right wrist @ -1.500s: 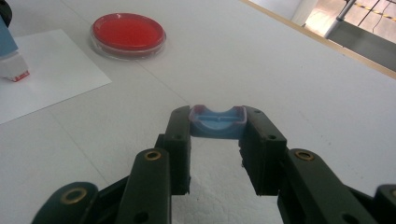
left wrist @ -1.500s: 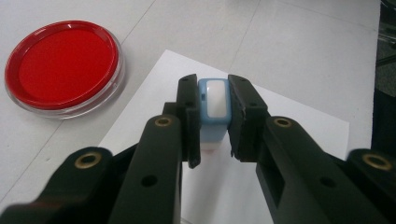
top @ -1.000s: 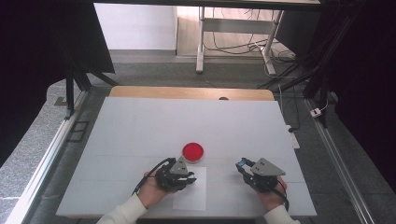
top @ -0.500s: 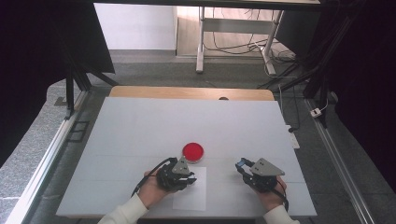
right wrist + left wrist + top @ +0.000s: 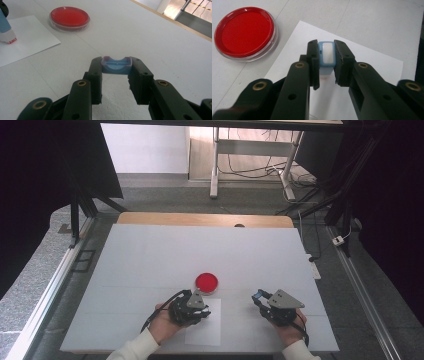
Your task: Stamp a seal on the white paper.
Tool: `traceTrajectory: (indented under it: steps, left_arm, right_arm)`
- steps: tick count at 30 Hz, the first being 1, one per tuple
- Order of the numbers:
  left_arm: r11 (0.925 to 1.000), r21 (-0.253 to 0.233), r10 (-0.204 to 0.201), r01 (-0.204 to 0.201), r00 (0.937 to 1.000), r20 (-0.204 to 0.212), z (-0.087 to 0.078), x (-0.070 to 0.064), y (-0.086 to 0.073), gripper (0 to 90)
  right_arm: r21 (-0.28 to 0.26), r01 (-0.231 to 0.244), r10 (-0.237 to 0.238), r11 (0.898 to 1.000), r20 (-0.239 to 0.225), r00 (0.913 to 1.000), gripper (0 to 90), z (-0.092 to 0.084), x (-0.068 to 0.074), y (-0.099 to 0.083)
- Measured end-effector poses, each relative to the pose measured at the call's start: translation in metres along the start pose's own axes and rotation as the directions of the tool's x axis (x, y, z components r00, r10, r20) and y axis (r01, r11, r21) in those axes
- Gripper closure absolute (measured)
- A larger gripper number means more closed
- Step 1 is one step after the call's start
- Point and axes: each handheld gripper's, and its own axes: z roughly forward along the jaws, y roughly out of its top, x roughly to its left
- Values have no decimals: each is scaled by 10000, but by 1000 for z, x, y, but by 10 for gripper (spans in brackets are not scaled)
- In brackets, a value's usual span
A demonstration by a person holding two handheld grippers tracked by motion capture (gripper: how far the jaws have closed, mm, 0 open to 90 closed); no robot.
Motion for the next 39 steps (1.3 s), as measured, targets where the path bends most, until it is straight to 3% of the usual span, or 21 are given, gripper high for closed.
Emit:
traceTrajectory:
  steps: [11, 25, 29, 39]
  left_arm:
    - [9994, -332, -128, 129, 9999, 24, 0, 0, -5, 762]
    - [9995, -311, 40, -42, 10000, -63, -1, -1, -5, 760]
    - [9981, -607, -128, 140, 9997, 213, -5, 3, -5, 758]
    - [9923, -1195, -288, 314, 9993, 234, -16, 5, -2, 757]
  right_arm:
    - [13, 0, 0, 10000, 6, 10000, 646, -1, -1, 0]
    - [9, -4, 4, 10000, 12, 10000, 646, -1, -1, 0]
    - [5, 5, -5, 10000, 13, 10000, 646, -1, -1, 0]
    - [-13, 12, -12, 10000, 9, 10000, 646, -2, -1, 1]
